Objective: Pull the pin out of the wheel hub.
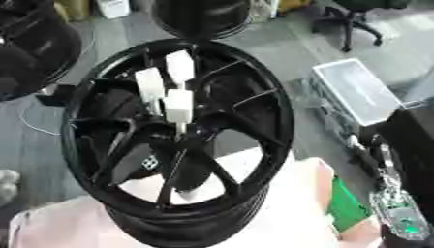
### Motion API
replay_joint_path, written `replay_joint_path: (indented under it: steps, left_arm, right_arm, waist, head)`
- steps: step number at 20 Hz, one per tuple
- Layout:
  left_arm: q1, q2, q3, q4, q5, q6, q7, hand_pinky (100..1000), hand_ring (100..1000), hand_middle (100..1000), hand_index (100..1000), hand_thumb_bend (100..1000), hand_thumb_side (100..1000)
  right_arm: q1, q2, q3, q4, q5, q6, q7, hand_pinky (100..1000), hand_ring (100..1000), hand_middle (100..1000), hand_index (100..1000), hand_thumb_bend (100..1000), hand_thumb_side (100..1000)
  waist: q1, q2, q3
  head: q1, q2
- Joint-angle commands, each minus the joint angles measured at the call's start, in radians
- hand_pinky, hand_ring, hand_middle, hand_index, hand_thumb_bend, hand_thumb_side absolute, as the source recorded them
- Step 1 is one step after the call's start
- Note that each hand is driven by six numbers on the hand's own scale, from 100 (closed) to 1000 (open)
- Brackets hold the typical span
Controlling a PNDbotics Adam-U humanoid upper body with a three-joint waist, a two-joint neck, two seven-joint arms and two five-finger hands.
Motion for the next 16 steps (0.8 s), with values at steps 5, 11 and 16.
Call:
replay_joint_path:
  steps: [5,11,16]
  left_arm:
    - [-0.141,-0.01,-0.021,0.1,-0.057,-0.232,-0.11,640,476,752,832,100,411]
    - [-0.233,-0.109,-0.082,0.199,-0.125,-0.318,-0.165,658,491,770,848,120,428]
    - [-0.263,-0.175,-0.148,0.212,-0.14,-0.361,-0.232,664,494,778,855,120,466]
  right_arm:
    - [-0.003,-0.03,-0.005,-0.015,-0.004,-0.002,0.003,473,566,787,877,100,513]
    - [-0.002,-0.035,-0.002,-0.014,-0.001,-0.004,0.008,472,565,787,877,100,511]
    - [-0.006,-0.037,0.002,-0.016,0.0,-0.005,0.015,472,565,788,877,100,510]
  waist:
    - [0.007,-0.017,-0.007]
    - [0.011,-0.021,-0.013]
    - [0.009,-0.02,-0.027]
  head:
    - [-0.006,-0.002]
    - [-0.008,-0.002]
    - [-0.004,-0.002]
